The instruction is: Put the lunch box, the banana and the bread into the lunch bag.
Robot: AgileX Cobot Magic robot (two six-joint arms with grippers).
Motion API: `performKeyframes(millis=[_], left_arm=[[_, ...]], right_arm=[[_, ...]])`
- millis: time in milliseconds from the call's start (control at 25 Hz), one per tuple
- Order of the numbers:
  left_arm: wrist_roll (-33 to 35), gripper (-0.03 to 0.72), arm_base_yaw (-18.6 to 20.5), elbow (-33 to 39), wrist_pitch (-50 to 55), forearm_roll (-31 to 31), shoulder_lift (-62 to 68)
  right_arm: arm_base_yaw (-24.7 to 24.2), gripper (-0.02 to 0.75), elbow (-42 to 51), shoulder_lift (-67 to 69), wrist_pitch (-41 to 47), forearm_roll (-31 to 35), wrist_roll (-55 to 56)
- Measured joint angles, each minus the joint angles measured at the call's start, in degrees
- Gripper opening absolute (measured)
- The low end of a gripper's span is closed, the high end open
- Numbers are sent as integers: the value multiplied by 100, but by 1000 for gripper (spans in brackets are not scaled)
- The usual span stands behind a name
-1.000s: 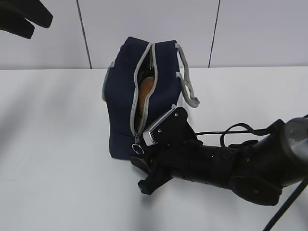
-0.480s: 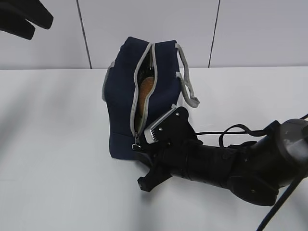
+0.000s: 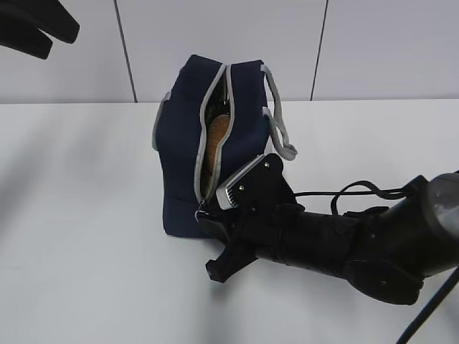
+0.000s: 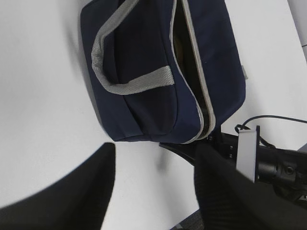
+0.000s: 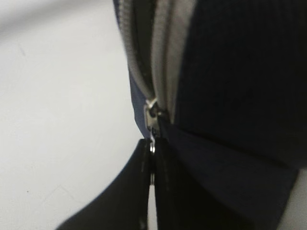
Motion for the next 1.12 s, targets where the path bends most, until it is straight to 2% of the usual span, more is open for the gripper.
performKeyframes(millis=[640, 1120], left_arm=[[3, 380, 0, 0, 0, 2, 5], [3, 380, 0, 0, 0, 2, 5]], right_arm=[[0, -16, 308, -582, 72, -152, -10], [-68, -16, 308, -1133, 301, -1322, 477]])
